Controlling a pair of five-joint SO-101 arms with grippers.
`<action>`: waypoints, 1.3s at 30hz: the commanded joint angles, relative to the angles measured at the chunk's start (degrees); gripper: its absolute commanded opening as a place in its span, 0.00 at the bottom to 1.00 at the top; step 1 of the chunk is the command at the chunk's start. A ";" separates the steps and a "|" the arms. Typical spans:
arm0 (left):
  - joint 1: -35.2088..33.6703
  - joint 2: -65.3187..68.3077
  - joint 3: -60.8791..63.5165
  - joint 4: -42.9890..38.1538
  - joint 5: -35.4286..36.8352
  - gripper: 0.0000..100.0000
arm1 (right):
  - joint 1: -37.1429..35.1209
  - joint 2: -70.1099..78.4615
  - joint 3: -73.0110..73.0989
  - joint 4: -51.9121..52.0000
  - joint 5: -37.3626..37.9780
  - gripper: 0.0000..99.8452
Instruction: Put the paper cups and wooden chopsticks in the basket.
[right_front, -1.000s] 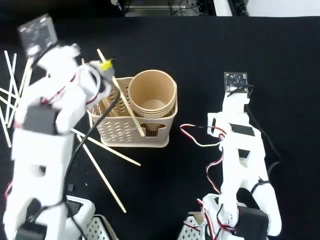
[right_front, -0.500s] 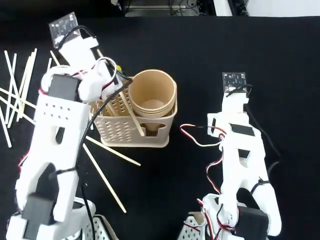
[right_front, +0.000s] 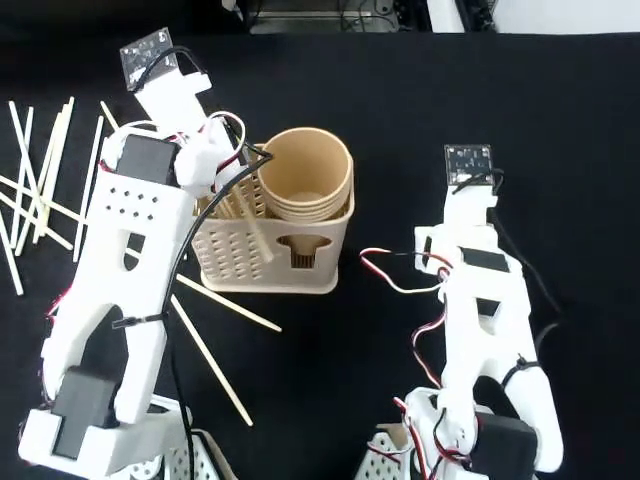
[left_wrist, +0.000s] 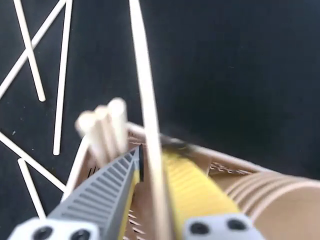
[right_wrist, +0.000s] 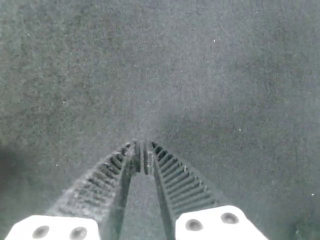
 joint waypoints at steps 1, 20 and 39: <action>0.31 -0.35 -1.80 -0.62 -3.08 0.03 | -0.88 -1.63 -0.13 -0.97 0.62 0.04; 0.22 -16.97 3.47 0.88 -8.09 0.03 | -0.88 -1.63 -0.04 -0.97 0.62 0.04; -1.89 -45.01 25.98 -17.05 -15.56 0.04 | -0.79 -1.63 -0.04 -0.97 0.62 0.04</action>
